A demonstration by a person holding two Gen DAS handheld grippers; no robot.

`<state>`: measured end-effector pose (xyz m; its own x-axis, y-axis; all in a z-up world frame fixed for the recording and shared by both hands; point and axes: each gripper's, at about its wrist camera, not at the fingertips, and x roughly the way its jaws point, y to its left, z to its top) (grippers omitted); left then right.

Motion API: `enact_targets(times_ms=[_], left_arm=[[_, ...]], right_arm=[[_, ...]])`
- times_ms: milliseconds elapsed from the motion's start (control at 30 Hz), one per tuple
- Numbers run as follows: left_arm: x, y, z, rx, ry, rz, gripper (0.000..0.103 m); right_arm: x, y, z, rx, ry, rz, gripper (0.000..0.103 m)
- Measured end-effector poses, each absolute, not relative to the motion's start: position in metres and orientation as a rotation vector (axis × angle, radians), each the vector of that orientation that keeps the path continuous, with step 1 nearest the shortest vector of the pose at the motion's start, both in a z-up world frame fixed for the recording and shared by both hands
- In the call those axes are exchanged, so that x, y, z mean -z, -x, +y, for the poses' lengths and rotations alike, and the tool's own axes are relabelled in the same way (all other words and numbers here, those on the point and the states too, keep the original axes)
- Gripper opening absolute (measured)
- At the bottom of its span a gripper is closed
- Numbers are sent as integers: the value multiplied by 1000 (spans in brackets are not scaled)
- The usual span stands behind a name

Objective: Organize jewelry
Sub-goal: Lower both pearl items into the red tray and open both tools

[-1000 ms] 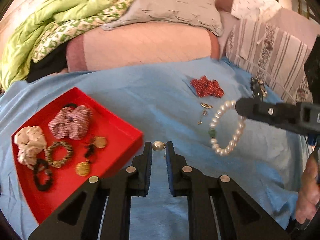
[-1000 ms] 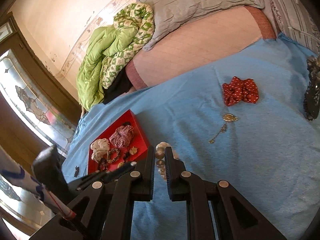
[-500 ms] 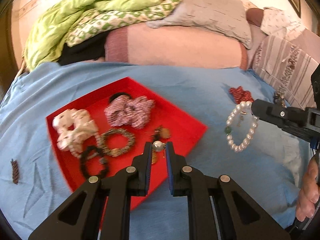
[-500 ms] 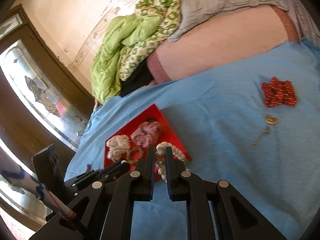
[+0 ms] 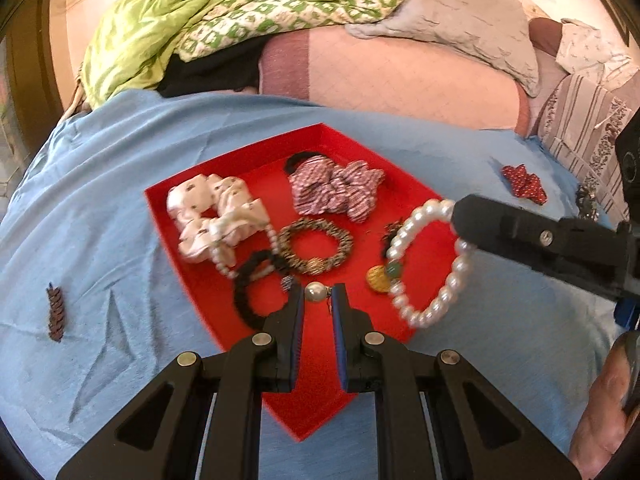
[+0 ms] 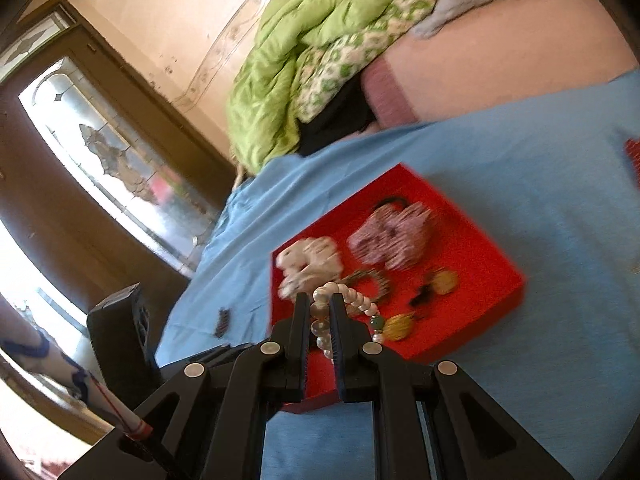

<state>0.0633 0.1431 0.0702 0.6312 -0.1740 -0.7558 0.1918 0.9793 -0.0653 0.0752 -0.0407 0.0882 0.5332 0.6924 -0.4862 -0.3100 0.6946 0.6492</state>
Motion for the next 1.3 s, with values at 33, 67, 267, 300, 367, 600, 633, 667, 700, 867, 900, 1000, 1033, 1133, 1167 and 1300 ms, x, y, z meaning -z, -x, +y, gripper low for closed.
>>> enact_targets(times_ms=[33,67,267,300,367,600,633,667,700,867,900,1000,1033,1133,1167,1300], left_arm=[[-69,-63,146,205,-20,868,13],[-67,-64,148,202,-18,874,13],[-59,-68,151,190,-22,906,13],[-58,-69,150,190,-23,910,13],[-56,-71,149,190,-26,919,13],[-50,-76,150,174,-23,942,13],[-49,-77,150,173,-23,945,13],[-48,-78,149,172,-24,948,13],[-47,-79,148,171,-26,951,13],[-44,-81,144,175,-35,959,13],[-44,-82,142,175,-37,961,13],[-42,-82,142,171,-40,968,13],[-42,-82,141,170,-41,969,13],[-41,-82,142,167,-41,972,13],[-41,-83,142,166,-41,972,13],[-41,-83,143,161,-37,975,13]], right_arm=[[-85,-77,-38,-638,-537,814,11],[-80,-79,-34,-640,-537,830,11],[-57,-87,-30,-586,-511,914,11],[-55,-87,-32,-574,-504,922,11],[-53,-88,-34,-551,-489,928,11],[-53,-89,-38,-494,-432,921,11],[-53,-90,-38,-487,-420,919,11],[-54,-89,-38,-480,-411,916,11],[-54,-89,-38,-475,-402,913,11],[-50,-90,-38,-472,-390,926,11],[-50,-90,-38,-471,-386,929,11],[-49,-91,-38,-467,-380,935,12],[-48,-91,-37,-465,-379,936,12],[-45,-92,-37,-461,-379,947,12],[-43,-93,-36,-462,-379,952,12],[-43,-92,-32,-463,-359,950,12]])
